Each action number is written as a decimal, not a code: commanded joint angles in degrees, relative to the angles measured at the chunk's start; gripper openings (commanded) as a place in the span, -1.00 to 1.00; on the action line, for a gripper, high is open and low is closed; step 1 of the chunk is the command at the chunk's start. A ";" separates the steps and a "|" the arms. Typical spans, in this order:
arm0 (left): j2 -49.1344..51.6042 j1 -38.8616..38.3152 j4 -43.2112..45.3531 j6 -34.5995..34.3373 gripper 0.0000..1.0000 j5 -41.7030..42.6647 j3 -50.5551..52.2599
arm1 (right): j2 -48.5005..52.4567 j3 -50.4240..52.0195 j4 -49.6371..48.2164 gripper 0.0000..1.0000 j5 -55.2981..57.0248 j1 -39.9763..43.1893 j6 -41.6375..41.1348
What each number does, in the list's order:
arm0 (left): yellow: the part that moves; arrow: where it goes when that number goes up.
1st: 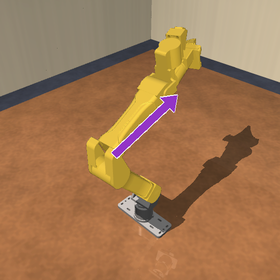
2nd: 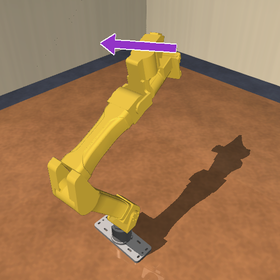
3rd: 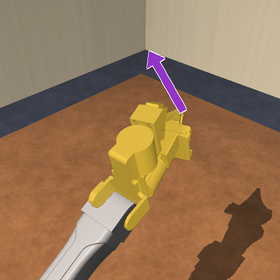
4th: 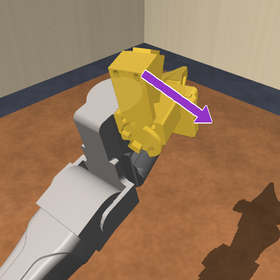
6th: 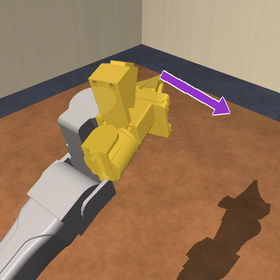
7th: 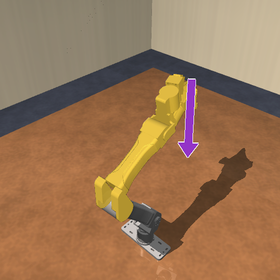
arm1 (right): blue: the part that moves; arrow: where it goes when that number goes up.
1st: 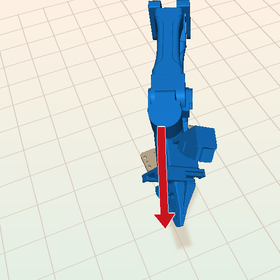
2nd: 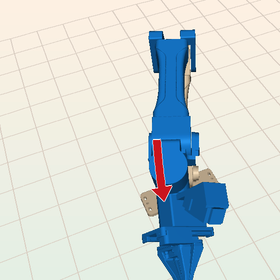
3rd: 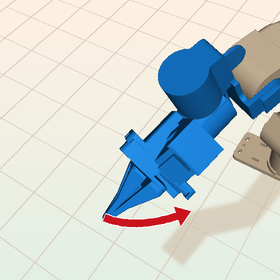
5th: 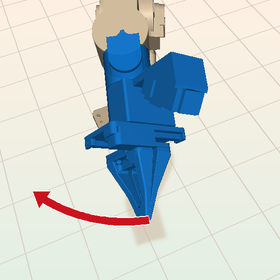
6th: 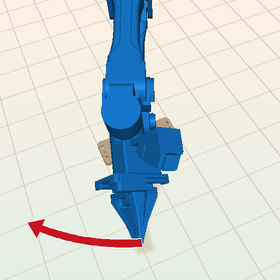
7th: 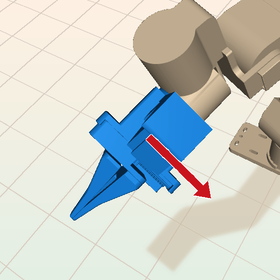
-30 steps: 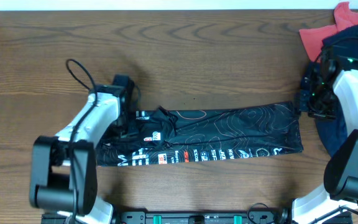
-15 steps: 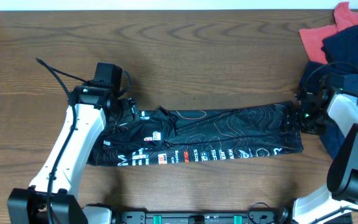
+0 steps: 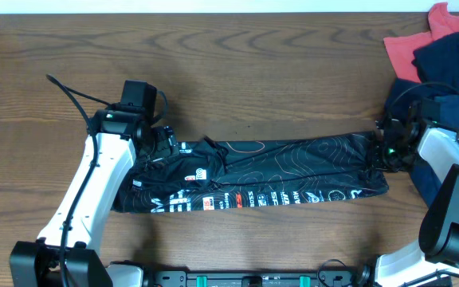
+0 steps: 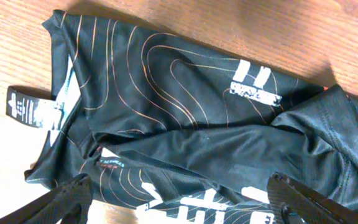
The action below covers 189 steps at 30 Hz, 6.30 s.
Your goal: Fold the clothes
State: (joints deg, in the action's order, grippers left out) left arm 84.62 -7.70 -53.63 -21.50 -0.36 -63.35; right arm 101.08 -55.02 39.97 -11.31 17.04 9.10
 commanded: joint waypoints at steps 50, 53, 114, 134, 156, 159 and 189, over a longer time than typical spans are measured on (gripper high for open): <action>-0.28 4.90 -2.32 -0.24 0.84 -0.09 -0.52 | 1.27 -18.34 14.25 -0.96 6.32 -47.87 -32.83; -0.31 4.90 -2.43 -0.24 0.84 -0.11 -0.52 | 1.27 -18.36 13.94 -0.91 6.05 -48.63 -32.50; -0.04 4.92 -2.86 1.66 0.96 -0.33 -0.20 | -4.42 -11.76 11.87 -0.27 -0.76 -50.47 -19.34; 23.41 7.96 3.15 9.49 0.96 2.01 1.18 | -11.65 -14.19 16.24 0.60 5.99 -41.31 -20.63; 26.82 9.77 -0.59 10.23 -0.73 -0.66 -2.93 | -11.65 -14.19 19.39 0.56 13.46 -39.65 -22.45; 26.80 12.96 -5.20 7.80 -0.73 -4.94 -7.89 | -11.67 -14.19 20.09 0.56 15.98 -37.29 -23.02; 24.37 -16.35 -26.69 -3.19 -0.87 5.77 -30.93 | -11.67 -14.19 21.97 0.63 19.80 -24.92 -20.76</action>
State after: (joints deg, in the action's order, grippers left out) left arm 110.13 -21.02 -81.01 -20.47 4.54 -94.52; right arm 89.10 -69.25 61.73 7.73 -8.21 -12.71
